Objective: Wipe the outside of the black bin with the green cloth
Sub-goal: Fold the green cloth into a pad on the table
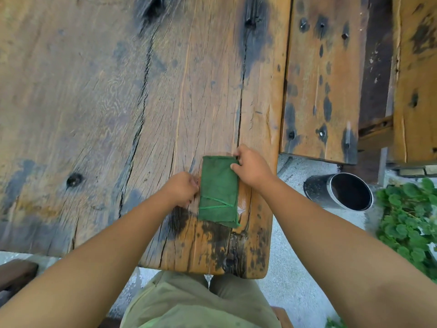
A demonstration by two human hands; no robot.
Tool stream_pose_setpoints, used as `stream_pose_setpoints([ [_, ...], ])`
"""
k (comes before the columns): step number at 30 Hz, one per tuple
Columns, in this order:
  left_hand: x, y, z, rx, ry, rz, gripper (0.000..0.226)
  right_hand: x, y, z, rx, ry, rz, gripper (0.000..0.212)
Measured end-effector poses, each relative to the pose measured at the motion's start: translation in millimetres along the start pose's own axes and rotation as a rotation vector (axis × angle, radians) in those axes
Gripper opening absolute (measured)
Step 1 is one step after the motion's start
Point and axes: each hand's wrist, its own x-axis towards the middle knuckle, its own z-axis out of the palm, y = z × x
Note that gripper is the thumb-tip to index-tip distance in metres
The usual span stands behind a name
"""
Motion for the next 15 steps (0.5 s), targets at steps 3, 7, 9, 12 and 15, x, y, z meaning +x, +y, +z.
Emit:
stream_pose_setpoints([
  [3, 12.3, 10.8, -13.1, -0.181, 0.103, 0.040, 0.011, -8.7, 6.1, 3.4, 0.069, 0.012, 0.078, 0.022],
  [7, 27.9, 25.5, -17.0, -0.264, 0.096, 0.093, 0.023, -11.2, 7.8, 12.4, 0.137, 0.039, 0.147, 0.030],
  [9, 35.7, 30.8, -16.3, -0.207, 0.106, 0.131, 0.028, -7.0, 4.6, 13.2, 0.146, 0.037, 0.147, 0.035],
  [12, 43.8, 33.2, -13.1, 0.030, 0.185, 0.207, 0.030, -2.1, 1.0, 14.4, 0.050, 0.010, 0.099, 0.033],
  [15, 48.4, 31.5, -12.3, 0.159, 0.192, 0.266, 0.025, -0.4, -0.8, 13.8, -0.019, -0.011, 0.063, 0.024],
])
